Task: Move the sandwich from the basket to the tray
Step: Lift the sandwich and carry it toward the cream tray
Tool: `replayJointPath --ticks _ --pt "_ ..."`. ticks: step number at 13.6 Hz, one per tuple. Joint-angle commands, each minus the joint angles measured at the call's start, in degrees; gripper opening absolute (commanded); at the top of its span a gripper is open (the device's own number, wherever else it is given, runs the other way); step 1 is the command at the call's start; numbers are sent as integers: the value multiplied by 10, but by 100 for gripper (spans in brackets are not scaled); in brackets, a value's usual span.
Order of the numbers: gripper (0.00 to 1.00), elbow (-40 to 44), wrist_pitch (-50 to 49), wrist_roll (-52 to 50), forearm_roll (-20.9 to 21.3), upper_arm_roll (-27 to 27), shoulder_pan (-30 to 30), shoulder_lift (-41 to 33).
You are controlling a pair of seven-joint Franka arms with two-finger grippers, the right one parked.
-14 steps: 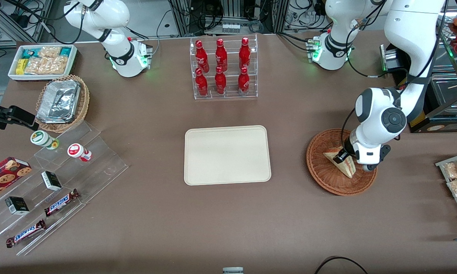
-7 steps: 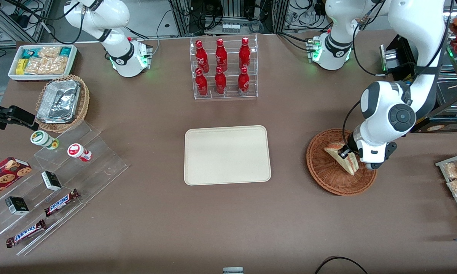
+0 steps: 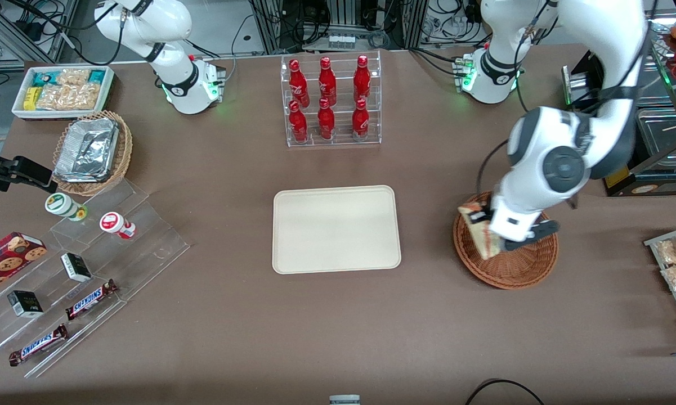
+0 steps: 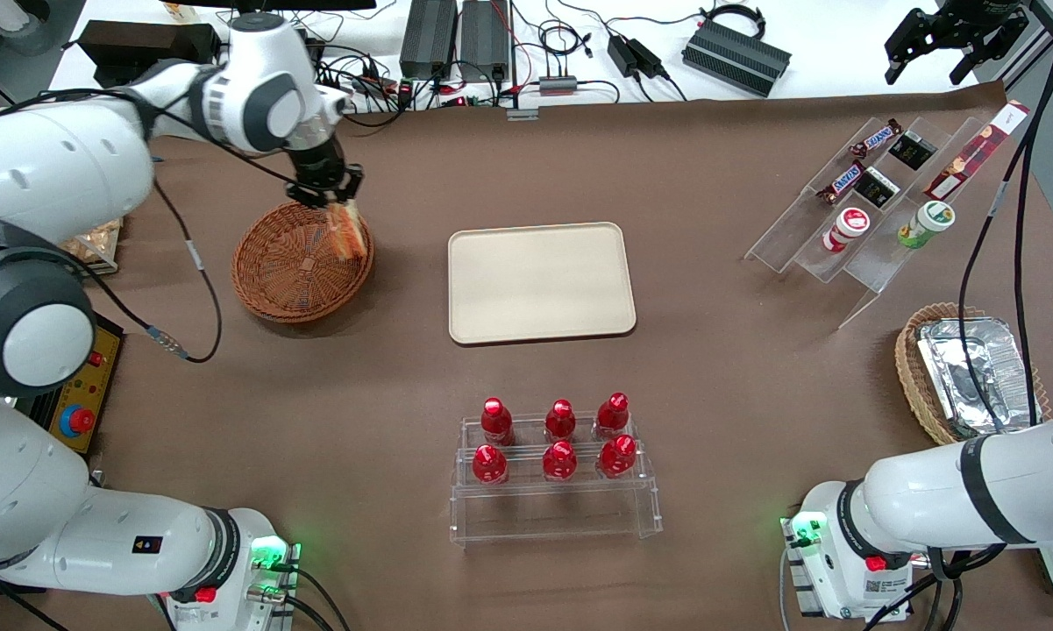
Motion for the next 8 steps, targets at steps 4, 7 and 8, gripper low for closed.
replayJointPath --ticks 4,7,8 --pt "0 151 -15 -26 -1 5 -124 133" --pt "0 218 -11 -80 -1 5 -187 199" --pt "0 253 -12 -99 0 6 -206 227"
